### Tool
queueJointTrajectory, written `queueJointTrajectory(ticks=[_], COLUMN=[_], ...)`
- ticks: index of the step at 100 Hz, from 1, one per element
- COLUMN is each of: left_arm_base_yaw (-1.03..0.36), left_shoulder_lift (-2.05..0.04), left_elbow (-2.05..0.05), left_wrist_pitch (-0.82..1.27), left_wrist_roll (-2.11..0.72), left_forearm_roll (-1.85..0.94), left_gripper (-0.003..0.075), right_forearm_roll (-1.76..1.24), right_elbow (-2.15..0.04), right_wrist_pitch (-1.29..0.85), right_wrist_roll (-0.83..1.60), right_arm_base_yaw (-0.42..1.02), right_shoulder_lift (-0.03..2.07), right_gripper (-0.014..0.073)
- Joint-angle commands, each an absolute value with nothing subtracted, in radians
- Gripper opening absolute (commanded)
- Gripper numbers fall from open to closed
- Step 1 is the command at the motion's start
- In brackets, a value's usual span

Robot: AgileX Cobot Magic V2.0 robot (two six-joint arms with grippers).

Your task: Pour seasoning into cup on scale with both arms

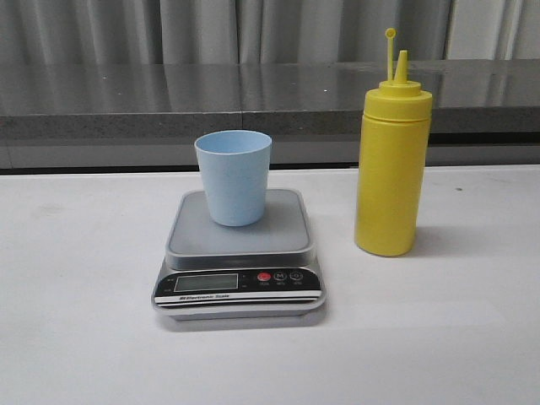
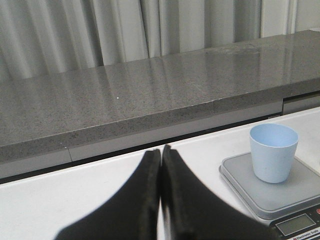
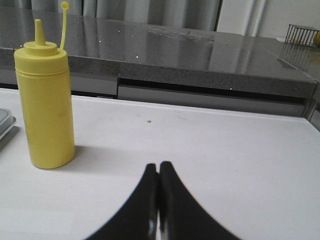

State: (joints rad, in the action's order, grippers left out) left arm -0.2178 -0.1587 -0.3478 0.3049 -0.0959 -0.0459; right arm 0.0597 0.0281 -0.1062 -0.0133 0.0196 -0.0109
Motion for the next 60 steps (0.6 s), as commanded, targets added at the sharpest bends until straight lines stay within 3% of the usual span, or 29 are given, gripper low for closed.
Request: queueJointTrajectory(ticks=[1,29,60], left_arm_base_yaw=[-0.215,-0.215,-0.215], left_shoulder_lift=[-0.169,-0.169,-0.169], left_elbow=[-0.375,-0.375,-0.375], left_wrist_pitch=[0.228,0.228,0.228], left_wrist_roll=[-0.093,-0.093,-0.093], left_forearm_roll=[-0.046,-0.046,-0.046], left_gripper=[-0.0018,-0.0018,-0.0018], right_forearm_roll=[0.057,-0.051,-0.050], right_elbow=[0.028,-0.080,-0.277], right_wrist_pitch=[0.039,0.019,0.022], right_wrist_roll=[-0.017,-0.017,-0.017], right_arm_base_yaw=[0.012,0.014,0.015], right_shoulder_lift=[-0.026,0.011,0.255], right_gripper=[-0.0067,-0.0067,-0.0067])
